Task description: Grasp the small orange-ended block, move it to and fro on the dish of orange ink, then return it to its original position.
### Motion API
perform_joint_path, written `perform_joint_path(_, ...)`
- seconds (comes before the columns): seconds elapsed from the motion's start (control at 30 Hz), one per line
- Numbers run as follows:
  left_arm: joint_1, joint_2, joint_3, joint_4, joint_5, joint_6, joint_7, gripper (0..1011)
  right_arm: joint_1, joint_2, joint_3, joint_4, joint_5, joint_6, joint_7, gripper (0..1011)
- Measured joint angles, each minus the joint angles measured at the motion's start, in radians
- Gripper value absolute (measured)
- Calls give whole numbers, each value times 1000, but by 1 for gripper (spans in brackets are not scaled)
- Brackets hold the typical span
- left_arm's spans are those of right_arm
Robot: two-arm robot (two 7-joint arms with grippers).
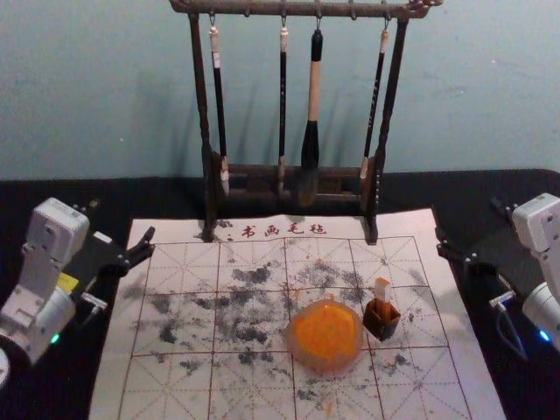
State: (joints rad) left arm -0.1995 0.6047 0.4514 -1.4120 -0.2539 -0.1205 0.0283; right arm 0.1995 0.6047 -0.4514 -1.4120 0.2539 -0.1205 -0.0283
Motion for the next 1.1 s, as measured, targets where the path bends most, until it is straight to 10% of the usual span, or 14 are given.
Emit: perform_joint_path(1.1,0,0,0,0,0,0,0,1001,0,0,0,0,0,0,0,1002)
